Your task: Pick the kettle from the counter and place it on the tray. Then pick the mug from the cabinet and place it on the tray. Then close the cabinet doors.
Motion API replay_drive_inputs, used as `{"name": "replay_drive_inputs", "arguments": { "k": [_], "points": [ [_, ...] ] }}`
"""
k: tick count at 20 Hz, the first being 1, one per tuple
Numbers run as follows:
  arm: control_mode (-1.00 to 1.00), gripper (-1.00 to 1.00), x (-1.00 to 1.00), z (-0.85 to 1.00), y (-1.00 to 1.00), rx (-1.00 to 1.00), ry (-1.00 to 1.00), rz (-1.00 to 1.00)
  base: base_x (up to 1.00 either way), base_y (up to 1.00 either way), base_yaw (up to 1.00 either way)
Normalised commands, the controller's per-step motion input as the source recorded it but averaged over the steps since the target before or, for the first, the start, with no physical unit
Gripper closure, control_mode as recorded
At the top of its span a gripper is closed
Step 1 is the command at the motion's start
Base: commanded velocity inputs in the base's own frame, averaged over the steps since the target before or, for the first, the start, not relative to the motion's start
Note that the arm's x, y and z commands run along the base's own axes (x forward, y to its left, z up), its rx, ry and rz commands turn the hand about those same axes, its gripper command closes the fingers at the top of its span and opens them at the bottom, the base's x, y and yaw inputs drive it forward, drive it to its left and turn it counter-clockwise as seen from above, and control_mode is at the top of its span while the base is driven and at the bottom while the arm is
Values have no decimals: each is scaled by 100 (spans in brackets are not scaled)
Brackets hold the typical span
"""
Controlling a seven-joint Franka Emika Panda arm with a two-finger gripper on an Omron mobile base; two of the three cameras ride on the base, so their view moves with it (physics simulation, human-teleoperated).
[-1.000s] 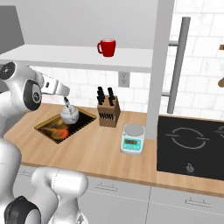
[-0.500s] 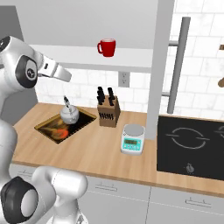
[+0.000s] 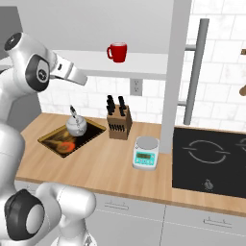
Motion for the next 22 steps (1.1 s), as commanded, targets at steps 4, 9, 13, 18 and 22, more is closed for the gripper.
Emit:
{"name": "replay_drive_inputs", "arguments": {
  "k": [4, 9, 13, 18, 22],
  "points": [
    [-100, -100, 29, 42, -12, 0, 0, 0, 0, 0, 0],
    [-100, -100, 27, 35, -2, 0, -1, 0, 0, 0, 0],
    [-100, -100, 25, 9, -4, 0, 0, -1, 0, 0, 0],
    [-100, -100, 28, 0, -11, -7, -4, -5, 0, 0, 0],
    [-100, -100, 21, 0, -4, -12, -18, -6, 0, 0, 0]
  ]
}}
